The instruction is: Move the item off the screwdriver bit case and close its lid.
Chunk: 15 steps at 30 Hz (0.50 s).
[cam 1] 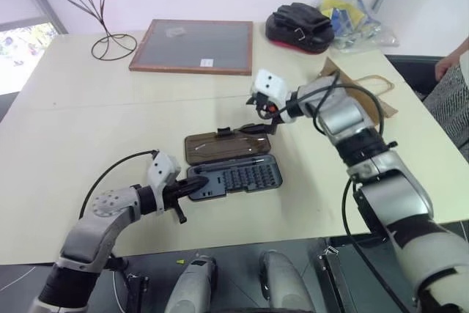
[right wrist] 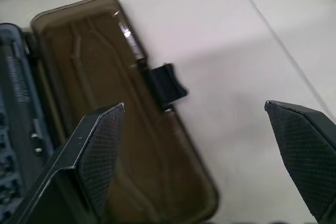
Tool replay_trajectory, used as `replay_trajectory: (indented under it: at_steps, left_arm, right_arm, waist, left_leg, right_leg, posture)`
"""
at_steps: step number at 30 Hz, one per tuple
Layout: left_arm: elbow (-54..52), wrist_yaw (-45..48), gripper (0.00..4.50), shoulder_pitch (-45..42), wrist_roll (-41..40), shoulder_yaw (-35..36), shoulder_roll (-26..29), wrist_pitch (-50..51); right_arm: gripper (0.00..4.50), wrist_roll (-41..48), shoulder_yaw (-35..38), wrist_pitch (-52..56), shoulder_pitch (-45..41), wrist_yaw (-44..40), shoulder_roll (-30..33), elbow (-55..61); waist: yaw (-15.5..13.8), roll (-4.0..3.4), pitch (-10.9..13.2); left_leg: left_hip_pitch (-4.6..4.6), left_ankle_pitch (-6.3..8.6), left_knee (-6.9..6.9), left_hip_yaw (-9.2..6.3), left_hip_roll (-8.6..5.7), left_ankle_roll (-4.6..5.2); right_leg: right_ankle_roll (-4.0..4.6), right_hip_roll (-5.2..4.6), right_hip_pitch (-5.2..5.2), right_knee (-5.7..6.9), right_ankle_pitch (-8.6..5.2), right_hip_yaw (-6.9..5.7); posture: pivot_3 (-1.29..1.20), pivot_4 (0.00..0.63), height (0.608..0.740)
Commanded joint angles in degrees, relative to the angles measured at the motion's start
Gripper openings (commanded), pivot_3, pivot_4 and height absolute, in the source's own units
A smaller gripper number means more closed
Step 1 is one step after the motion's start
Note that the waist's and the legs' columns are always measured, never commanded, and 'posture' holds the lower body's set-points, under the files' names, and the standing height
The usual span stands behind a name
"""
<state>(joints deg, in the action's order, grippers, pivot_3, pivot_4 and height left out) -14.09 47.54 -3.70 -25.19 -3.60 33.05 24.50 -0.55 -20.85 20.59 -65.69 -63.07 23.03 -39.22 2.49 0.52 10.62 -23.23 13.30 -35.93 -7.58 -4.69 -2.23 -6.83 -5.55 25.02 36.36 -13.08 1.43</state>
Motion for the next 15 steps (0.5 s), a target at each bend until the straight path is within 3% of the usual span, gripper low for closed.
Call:
replay_trajectory:
  at_steps: [1,7,15]
  left_arm:
    - [2.96,0.0,0.0,0.62,2.28,-0.99,-0.04,-0.59]
    - [2.99,-0.08,0.0,1.44,2.46,-0.73,0.03,-1.33]
    - [3.56,0.03,0.0,2.79,2.9,0.2,0.22,-2.83]
  right_arm:
    - [4.46,-0.68,1.7,-4.54,-5.35,-1.21,-2.4,-10.15]
    - [4.46,-3.53,1.8,-11.15,-7.63,-0.49,-5.45,-23.16]
    - [4.46,-6.39,3.24,-15.01,-7.62,3.34,-6.81,-30.69]
  waist:
    - [0.01,0.0,0.0]
    - [0.04,-0.02,-0.01]
    - [0.16,-0.11,-0.05]
  left_leg:
    - [0.03,0.0,0.0,-0.01,0.0,0.0]
    - [0.09,0.0,0.02,-0.05,0.0,0.0]
    - [0.16,0.0,0.07,-0.04,0.0,0.0]
  right_leg:
    - [0.0,0.0,-0.02,0.0,0.0,0.0]
    - [0.01,0.0,-0.08,-0.01,0.01,0.0]
    - [0.01,0.01,-0.1,0.0,0.01,0.02]
  posture:
    - [0.0,0.15,0.734]
    - [0.0,0.15,0.734]
    - [0.0,0.15,0.734]
